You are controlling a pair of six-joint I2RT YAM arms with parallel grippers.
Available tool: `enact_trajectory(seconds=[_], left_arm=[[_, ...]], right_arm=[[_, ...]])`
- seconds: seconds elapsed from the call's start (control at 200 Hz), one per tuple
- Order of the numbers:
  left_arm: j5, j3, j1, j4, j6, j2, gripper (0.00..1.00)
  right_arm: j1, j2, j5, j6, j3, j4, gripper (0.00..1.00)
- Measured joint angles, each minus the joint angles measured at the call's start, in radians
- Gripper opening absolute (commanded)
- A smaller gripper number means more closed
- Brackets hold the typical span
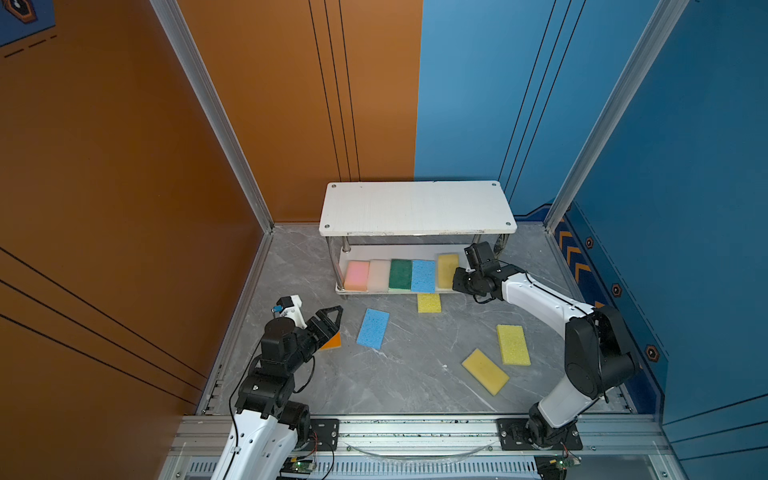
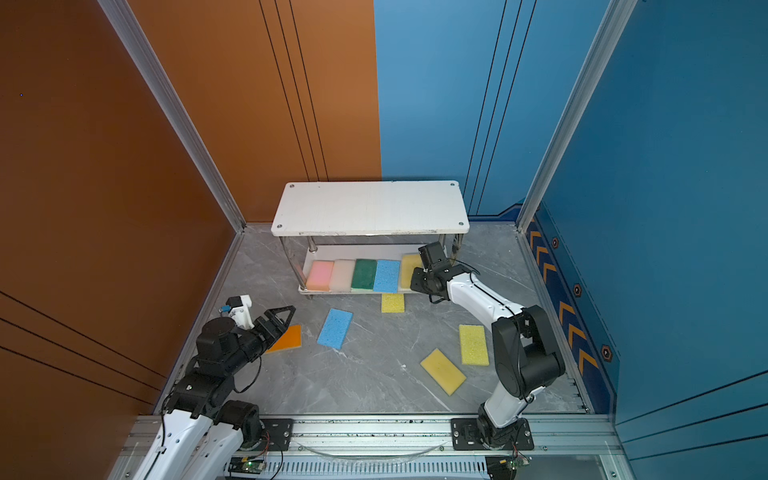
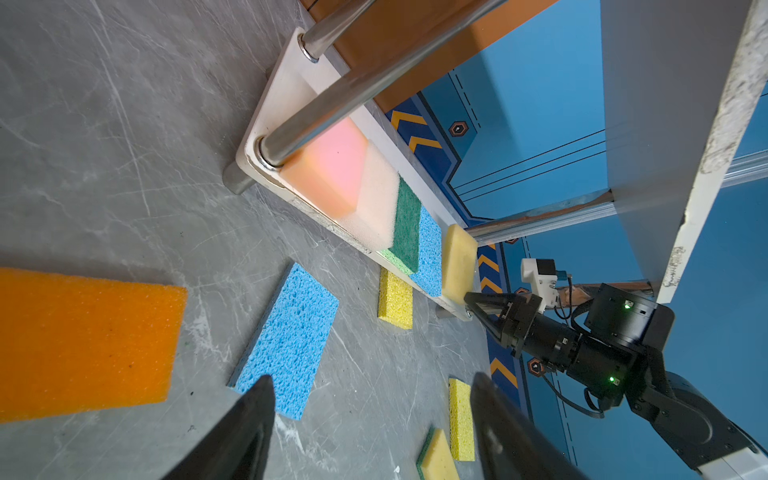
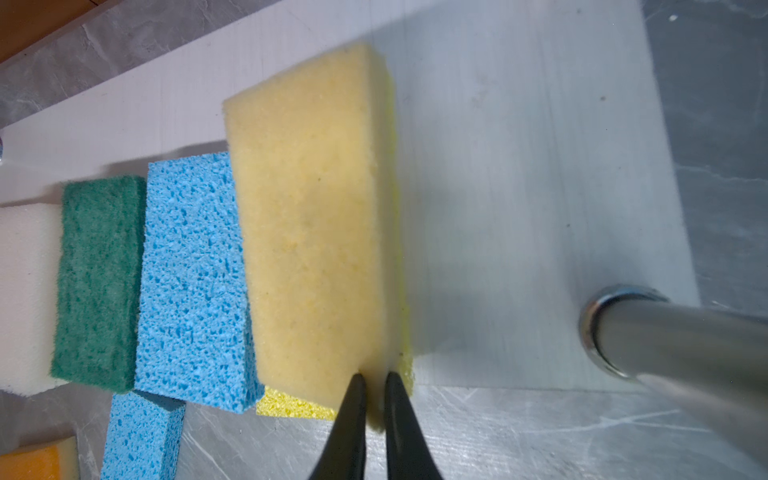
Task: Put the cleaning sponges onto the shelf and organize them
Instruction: 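Press the yellow sponge against the blue sponge and open the right gripper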
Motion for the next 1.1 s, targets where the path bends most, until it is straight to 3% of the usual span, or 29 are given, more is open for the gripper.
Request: enact_trajectory(seconds=[0.17,0.425,0.636,1.101], left_arm=[[0.007,0.0,0.005,0.0,0.0,0.0,0.75],[0.011,-0.001,0.011,0.0,0.0,-0.006,0.75],[0.012,-0.001,0.011,0.0,0.0,-0.006,0.75],[0.026,-0.001,0.028,-0.02,0.0,-0.007,0.75]], right_arm=[[0.0,0.0,-0.008,0.009,0.0,0.001,0.36],[-0.003,0.0,-0.011,0.006,0.0,0.002,0.47],[-0.008,0.022,-0.011,0.007,0.015,0.021,0.68],[-0.013,0.106,-0.019,0.013,0.044,0.111,0.72]])
